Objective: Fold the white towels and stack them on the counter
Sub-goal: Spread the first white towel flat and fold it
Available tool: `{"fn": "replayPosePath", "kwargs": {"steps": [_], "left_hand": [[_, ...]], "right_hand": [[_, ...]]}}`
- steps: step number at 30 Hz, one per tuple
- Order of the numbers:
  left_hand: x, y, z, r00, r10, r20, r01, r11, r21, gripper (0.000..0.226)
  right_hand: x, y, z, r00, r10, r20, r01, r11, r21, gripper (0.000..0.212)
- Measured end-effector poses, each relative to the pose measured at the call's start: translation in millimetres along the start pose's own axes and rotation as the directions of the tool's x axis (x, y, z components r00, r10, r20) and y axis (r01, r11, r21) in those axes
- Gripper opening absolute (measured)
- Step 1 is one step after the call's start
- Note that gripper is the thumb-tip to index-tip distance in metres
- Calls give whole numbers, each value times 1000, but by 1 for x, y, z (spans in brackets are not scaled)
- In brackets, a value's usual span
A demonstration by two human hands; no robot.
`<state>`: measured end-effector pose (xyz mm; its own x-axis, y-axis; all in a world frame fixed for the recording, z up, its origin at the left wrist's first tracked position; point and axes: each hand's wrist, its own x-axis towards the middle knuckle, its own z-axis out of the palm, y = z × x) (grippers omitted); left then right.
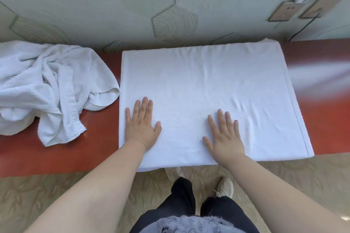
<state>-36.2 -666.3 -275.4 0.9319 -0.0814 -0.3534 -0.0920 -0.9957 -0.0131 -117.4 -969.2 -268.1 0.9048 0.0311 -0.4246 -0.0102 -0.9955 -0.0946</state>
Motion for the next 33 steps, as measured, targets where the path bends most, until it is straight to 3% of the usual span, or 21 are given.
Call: {"fn": "replayPosePath", "kwargs": {"steps": [3,8,11,12,14,16,18,23,27,30,32,33], "left_hand": [[-3,5,1,997,-74,15,74,997,35,73],[-7,20,-4,987,-156,28,151,979,135,66],[-13,41,-7,981,-195,12,192,973,127,64],[-17,57,-7,986,-165,1,165,983,81,65],[-29,109,-5,1000,23,1,-23,1000,-2,69],[-46,178,5,956,289,38,-288,957,-31,73],[-64,236,18,898,435,72,-437,899,18,77],[-71,261,36,925,380,26,-380,915,137,81],[-69,263,32,927,367,77,-375,911,171,83],[-89,269,34,939,326,112,-340,927,157,74],[-117,266,40,934,339,116,-354,921,161,73],[-134,262,45,929,351,115,-366,917,160,75]], "right_hand": [[-21,46,7,999,-37,13,37,999,-36,74],[-48,169,4,935,354,-5,-353,933,64,84],[-50,202,1,903,428,38,-429,898,93,85],[-51,201,0,915,404,19,-404,911,83,84],[-54,189,0,961,272,-43,-269,961,67,82],[-60,176,5,991,113,-66,-107,991,85,79],[-70,178,16,997,35,-62,-30,997,78,78],[-110,238,45,988,134,-75,-133,991,24,78],[-129,259,49,994,95,-57,-94,995,16,87],[-153,254,50,980,-136,-147,137,991,-6,78],[-166,246,53,941,-319,-108,319,948,-23,74],[-169,241,53,939,-338,-63,339,941,6,72]]}}
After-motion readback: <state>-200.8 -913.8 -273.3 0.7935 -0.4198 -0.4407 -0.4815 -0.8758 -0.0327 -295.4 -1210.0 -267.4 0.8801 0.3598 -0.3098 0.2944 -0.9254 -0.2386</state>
